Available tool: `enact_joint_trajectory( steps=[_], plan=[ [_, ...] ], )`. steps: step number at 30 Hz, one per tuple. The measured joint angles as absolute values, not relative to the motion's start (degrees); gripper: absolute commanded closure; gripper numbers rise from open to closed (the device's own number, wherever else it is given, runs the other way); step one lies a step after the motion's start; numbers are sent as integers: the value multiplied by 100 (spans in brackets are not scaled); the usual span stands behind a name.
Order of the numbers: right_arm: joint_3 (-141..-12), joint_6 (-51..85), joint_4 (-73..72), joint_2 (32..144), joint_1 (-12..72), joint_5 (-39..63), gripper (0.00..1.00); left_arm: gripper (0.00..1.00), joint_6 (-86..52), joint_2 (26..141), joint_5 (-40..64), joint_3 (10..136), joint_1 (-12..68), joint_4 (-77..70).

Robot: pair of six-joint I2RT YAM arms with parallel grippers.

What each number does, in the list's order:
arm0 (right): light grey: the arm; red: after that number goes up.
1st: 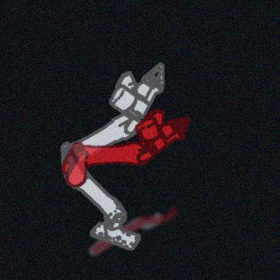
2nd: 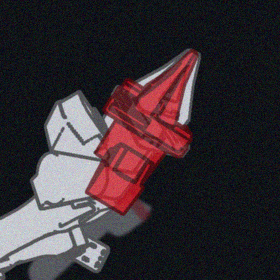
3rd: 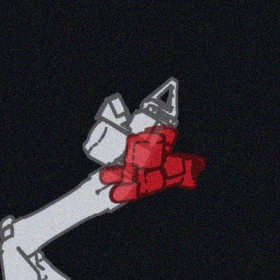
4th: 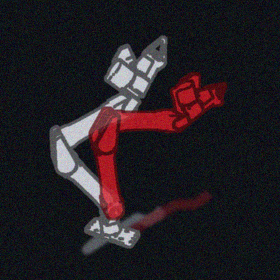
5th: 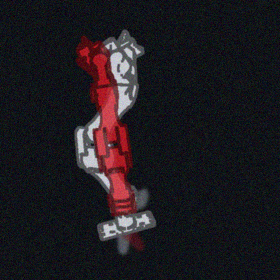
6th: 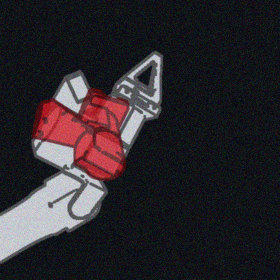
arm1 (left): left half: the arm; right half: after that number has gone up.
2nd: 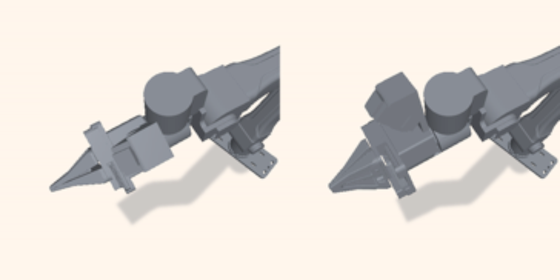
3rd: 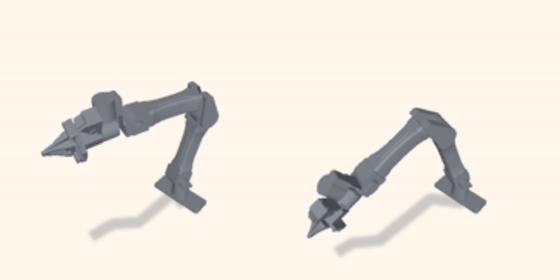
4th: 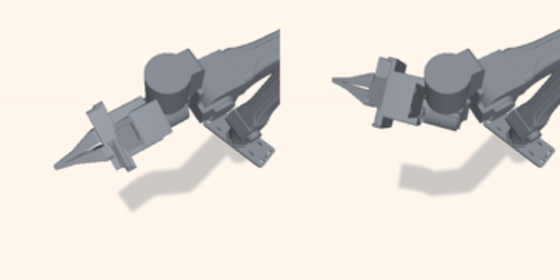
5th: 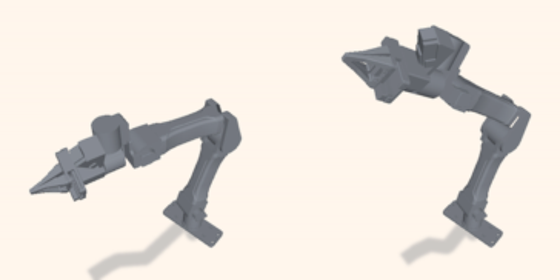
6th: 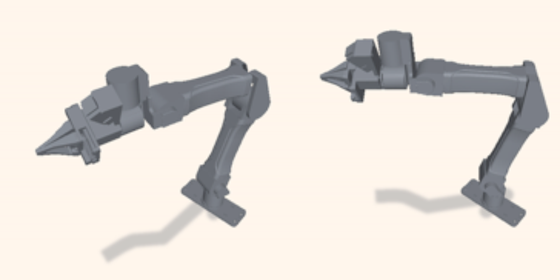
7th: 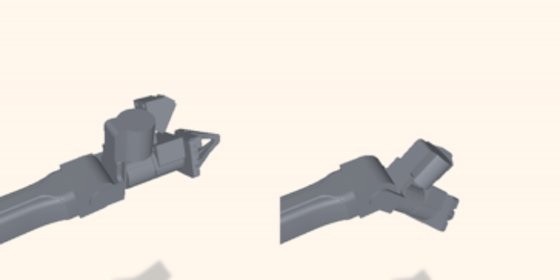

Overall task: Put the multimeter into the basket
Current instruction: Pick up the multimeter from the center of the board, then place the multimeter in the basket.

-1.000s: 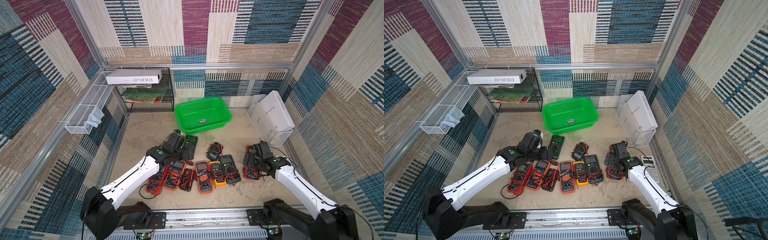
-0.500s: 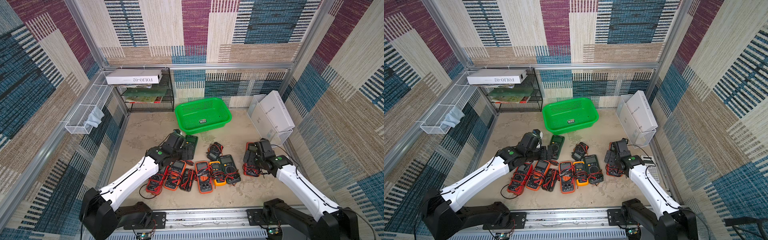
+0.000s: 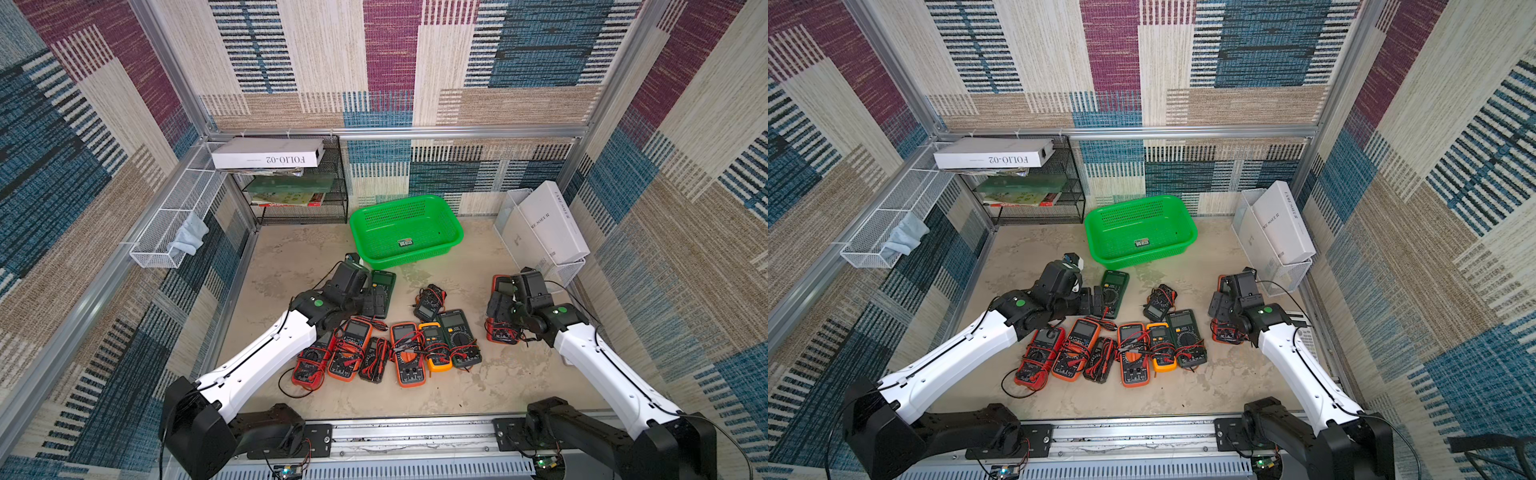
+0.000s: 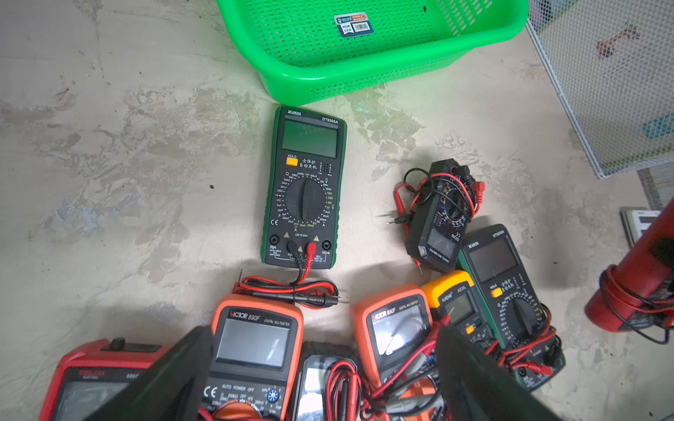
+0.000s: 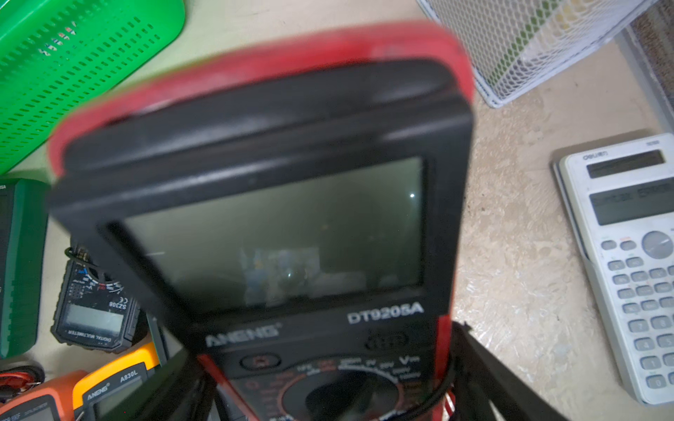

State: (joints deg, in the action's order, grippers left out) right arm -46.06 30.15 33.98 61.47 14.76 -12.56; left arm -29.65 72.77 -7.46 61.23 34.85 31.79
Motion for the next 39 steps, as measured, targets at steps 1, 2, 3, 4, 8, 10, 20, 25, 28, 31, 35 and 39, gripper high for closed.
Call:
enact_joint_trajectory(
  steps=[1, 2, 3, 4, 8, 10, 20, 25, 28, 31, 35, 39],
  plan=[
    [-4657, 3000, 3398, 6178, 1461, -1251, 100, 1, -2950, 7295, -753, 6147, 3481, 3181],
    [-4703, 2985, 3398, 6208, 1450, -1240, 100, 1, -2939, 7312, -755, 6169, 3476, 3183],
    [-4764, 2961, 3398, 6250, 1435, -1232, 100, 1, -2919, 7330, -768, 6198, 3472, 3190],
    [-4821, 2941, 3398, 6287, 1424, -1229, 100, 1, -2908, 7347, -773, 6233, 3468, 3194],
    [-5098, 2893, 3398, 6449, 1382, -1190, 100, 1, -2832, 7415, -801, 6390, 3424, 3212],
    [-5253, 2867, 3398, 6525, 1367, -1173, 100, 1, -2827, 7450, -829, 6479, 3380, 3227],
    [-6528, 2724, 3264, 7395, 1313, -954, 100, 1, -2655, 7743, -926, 7054, 3022, 3387],
    [-7498, 2641, 3030, 8254, 1313, -679, 100, 1, -2596, 7950, -917, 7170, 2867, 3382],
    [-8226, 2596, 2840, 8844, 1313, -543, 100, 1, -2552, 8042, -899, 7168, 2829, 3382],
    [-9028, 2554, 2613, 9489, 1315, -375, 100, 1, -2547, 8095, -895, 7146, 2821, 3369],
    [-10055, 2484, 2447, 10324, 1341, -202, 100, 1, -2528, 8171, -882, 7113, 2799, 3343],
    [-11137, 2410, 2412, 11214, 1382, 10, 100, 1, -2526, 8267, -880, 7111, 2790, 3317]
  ],
)
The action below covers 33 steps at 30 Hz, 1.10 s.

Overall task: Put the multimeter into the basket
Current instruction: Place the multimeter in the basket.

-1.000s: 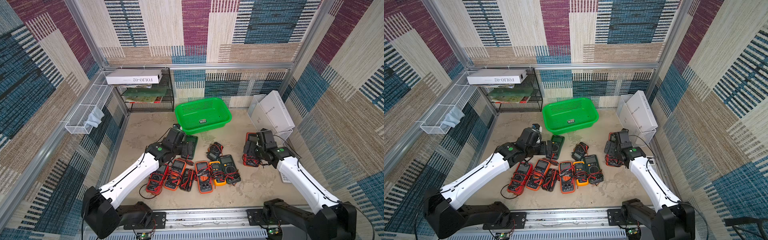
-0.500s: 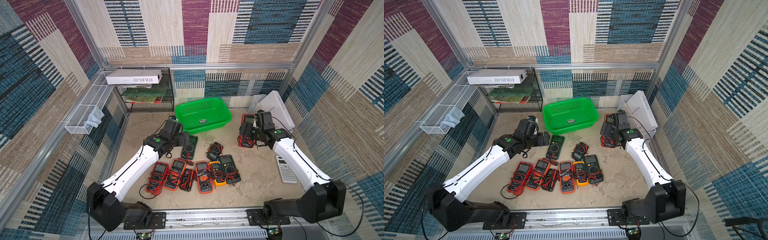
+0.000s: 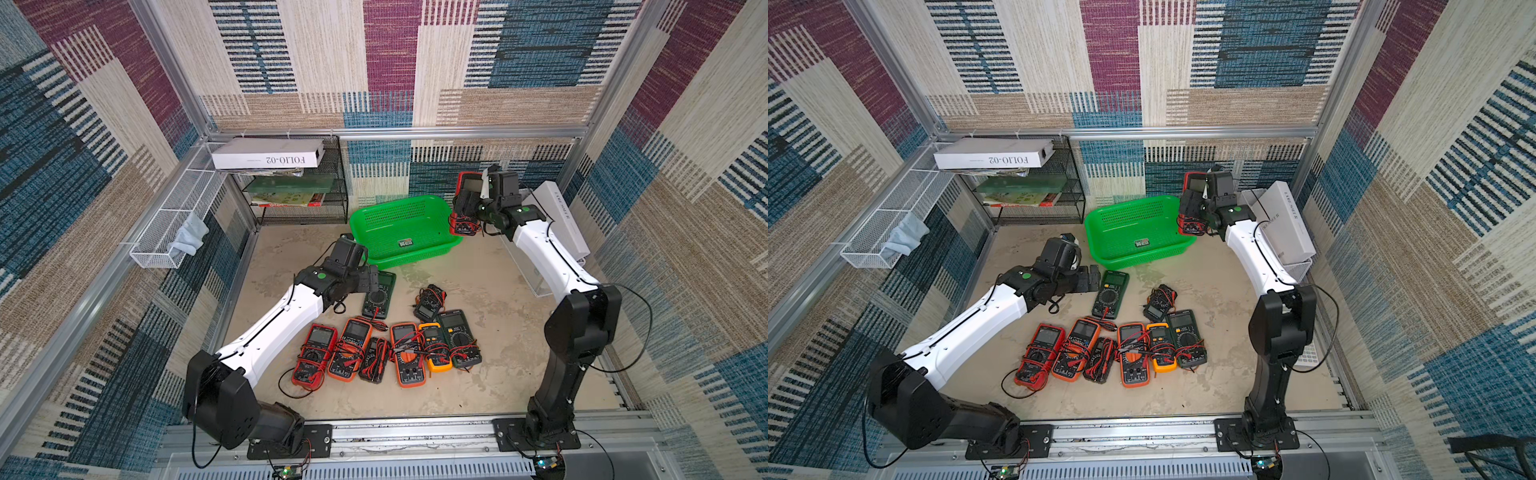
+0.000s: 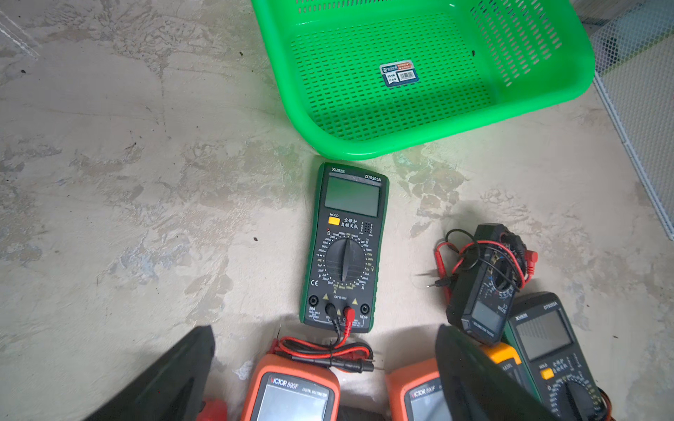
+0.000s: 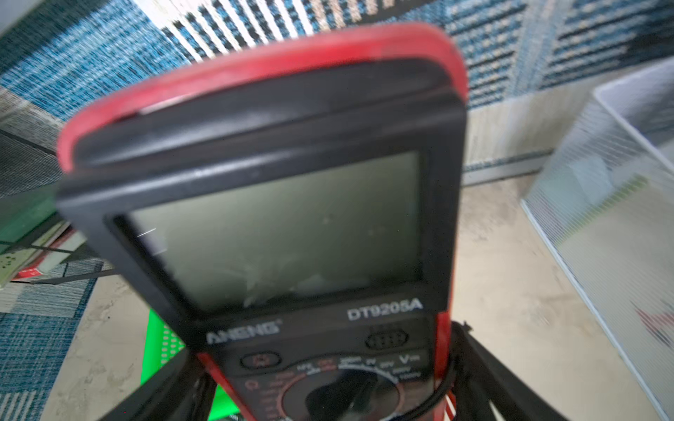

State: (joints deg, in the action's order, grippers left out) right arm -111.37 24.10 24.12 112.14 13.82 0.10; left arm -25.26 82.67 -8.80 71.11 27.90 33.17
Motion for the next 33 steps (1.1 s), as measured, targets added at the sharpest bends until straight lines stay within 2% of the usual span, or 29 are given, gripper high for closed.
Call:
enact_joint_trajectory(
  steps=[11, 33],
  plan=[
    [-14059, 2259, 3044, 13487, 1527, 489, 100, 1, -2526, 8503, -731, 7161, 2779, 3236],
    [-14188, 2084, 3100, 14374, 1662, 773, 100, 1, -2508, 8676, -545, 7349, 2775, 3173]
  ],
)
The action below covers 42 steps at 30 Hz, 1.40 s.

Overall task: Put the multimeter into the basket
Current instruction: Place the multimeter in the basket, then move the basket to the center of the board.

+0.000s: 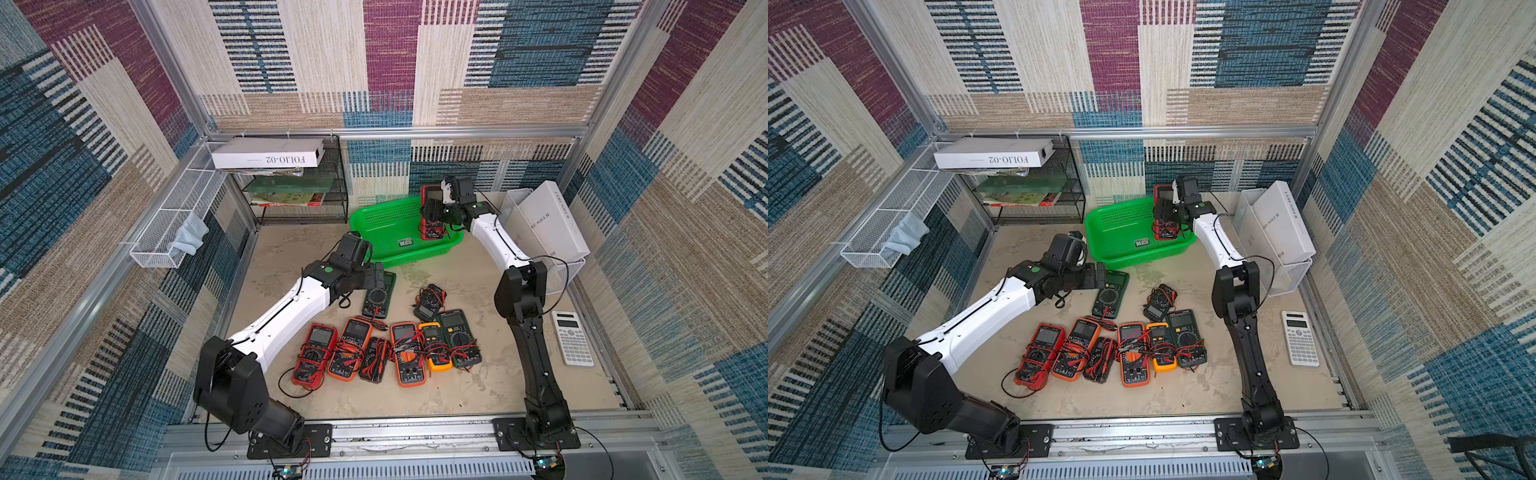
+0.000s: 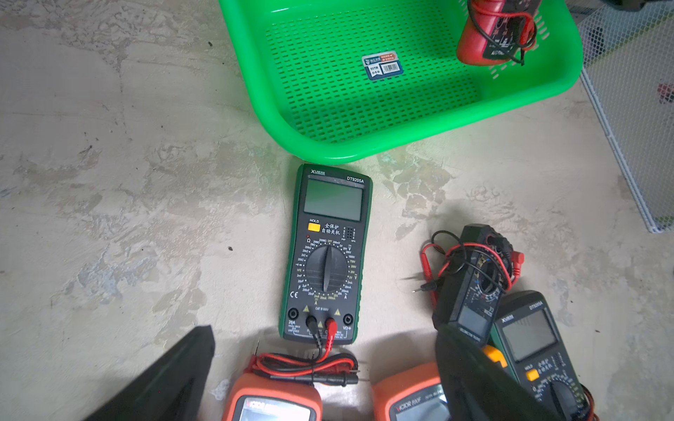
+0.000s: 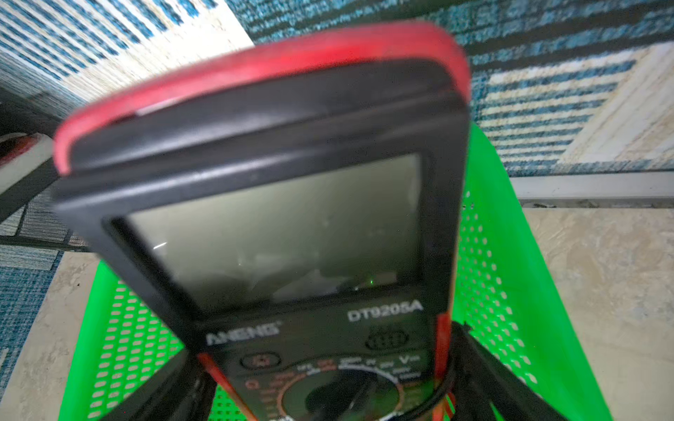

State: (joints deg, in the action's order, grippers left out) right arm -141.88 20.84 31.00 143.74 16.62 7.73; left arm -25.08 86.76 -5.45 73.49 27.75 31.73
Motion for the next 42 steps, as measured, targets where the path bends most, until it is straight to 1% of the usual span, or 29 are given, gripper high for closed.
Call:
enact_joint_trajectory(
  steps=[6, 19, 30, 31, 34, 36, 37, 39, 42],
  plan=[
    [-13723, 2003, 3166, 14276, 1656, 707, 100, 1, -2510, 8676, -475, 7352, 2775, 3175],
    [-11734, 2027, 2825, 13063, 1643, 451, 100, 1, -2510, 8676, -460, 7428, 2773, 3170],
    [-10683, 2099, 2598, 12446, 1625, 242, 100, 1, -2510, 8680, -451, 7474, 2773, 3173],
    [-10608, 2104, 2585, 12405, 1623, 202, 97, 1, -2508, 8687, -451, 7481, 2773, 3173],
    [-10521, 2123, 2589, 12379, 1597, 150, 80, 1, -2508, 8731, -451, 7522, 2773, 3175],
    [-10569, 2137, 2602, 12453, 1570, 108, 60, 1, -2508, 8770, -451, 7564, 2773, 3175],
    [-10613, 2143, 2613, 12501, 1568, 86, 52, 1, -2508, 8779, -451, 7577, 2773, 3175],
    [-10753, 2150, 2674, 12626, 1566, 16, 39, 1, -2508, 8788, -445, 7614, 2773, 3175],
    [-10947, 2163, 2749, 12792, 1568, -75, 24, 1, -2508, 8799, -436, 7642, 2773, 3175]
  ],
)
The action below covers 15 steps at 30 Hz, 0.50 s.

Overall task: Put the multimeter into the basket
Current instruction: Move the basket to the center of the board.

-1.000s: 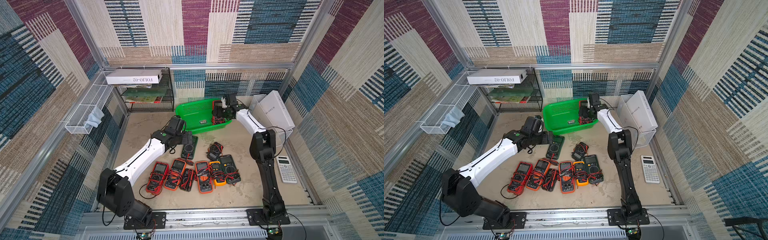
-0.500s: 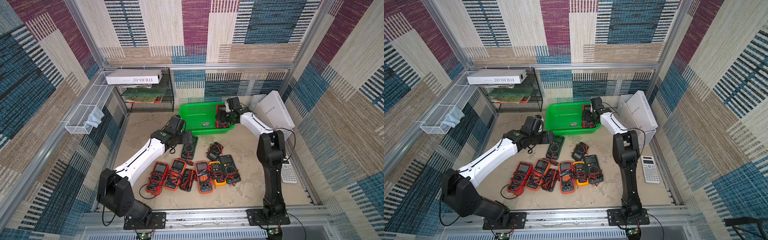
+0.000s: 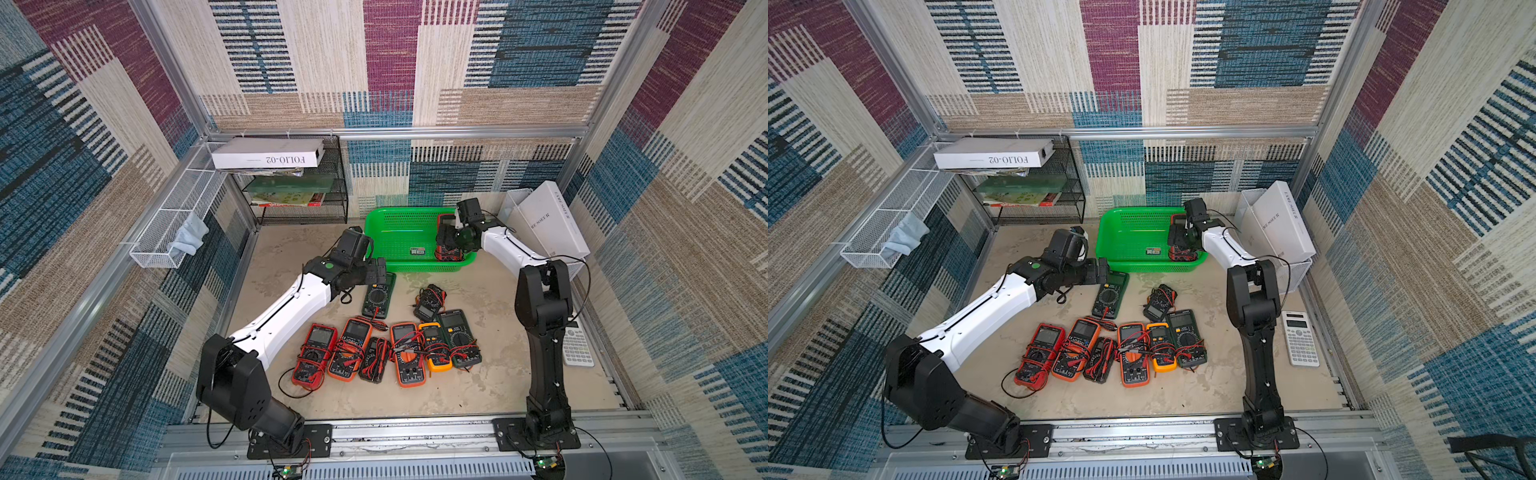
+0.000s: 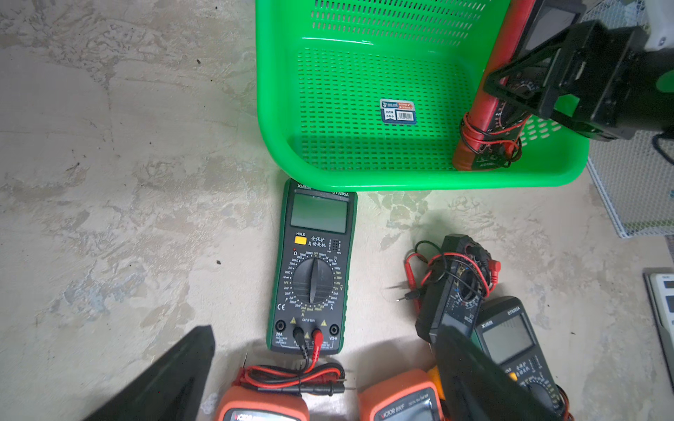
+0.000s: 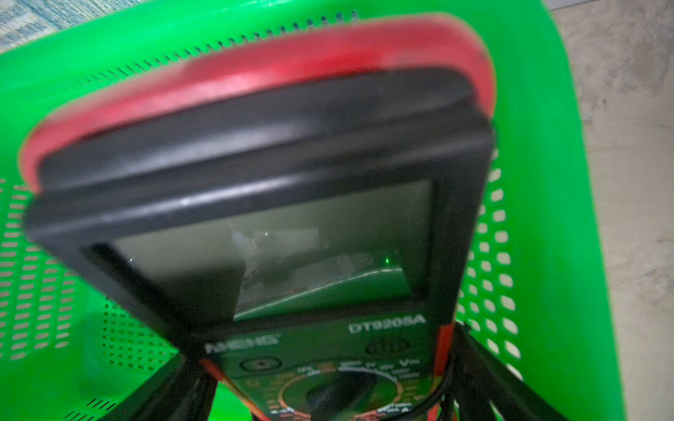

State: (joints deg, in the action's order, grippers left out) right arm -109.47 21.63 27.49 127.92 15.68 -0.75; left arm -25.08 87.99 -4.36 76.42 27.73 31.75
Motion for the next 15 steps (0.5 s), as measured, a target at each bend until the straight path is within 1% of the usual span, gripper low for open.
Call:
enact_joint_trajectory(
  steps=[1, 5, 15],
  plan=[
    [-11004, 2163, 2764, 12833, 1568, -97, 16, 1, -2508, 8801, -434, 7653, 2773, 3173],
    [-11080, 2169, 2814, 12892, 1579, -163, 0, 1, -2508, 8803, -434, 7686, 2773, 3173],
    [-11135, 2169, 2976, 12890, 1575, -298, 0, 1, -2506, 8818, -434, 7725, 2773, 3177]
  ],
)
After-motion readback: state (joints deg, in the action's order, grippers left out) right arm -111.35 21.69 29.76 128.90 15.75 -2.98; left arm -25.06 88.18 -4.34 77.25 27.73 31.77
